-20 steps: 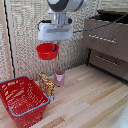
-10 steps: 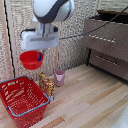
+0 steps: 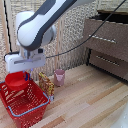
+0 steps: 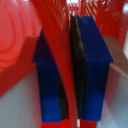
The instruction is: Move your gripper in the direction of the red bowl and clutch it softly. Cautiously raise the red bowl up from the surface. Hover the red bowl above the basket and gently bring it down inside. Let go of the gripper's grasp when the red bowl is within the basket.
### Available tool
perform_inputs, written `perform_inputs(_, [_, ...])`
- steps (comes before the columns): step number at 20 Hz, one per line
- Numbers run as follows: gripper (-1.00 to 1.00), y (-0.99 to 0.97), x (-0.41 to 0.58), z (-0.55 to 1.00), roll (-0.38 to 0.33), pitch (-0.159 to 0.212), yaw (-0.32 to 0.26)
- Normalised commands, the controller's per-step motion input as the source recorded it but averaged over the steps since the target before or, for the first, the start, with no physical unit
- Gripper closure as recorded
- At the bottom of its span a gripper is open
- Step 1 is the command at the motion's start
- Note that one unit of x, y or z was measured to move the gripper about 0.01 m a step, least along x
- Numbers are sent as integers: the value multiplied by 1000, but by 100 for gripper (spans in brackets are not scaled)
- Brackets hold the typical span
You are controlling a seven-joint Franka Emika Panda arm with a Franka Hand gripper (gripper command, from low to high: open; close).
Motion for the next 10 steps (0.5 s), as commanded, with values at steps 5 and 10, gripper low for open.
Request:
perform_inputs(5, [-100, -45, 161, -153, -65, 0, 17])
perform_inputs(10, [-100, 29, 13, 2, 0, 0, 3])
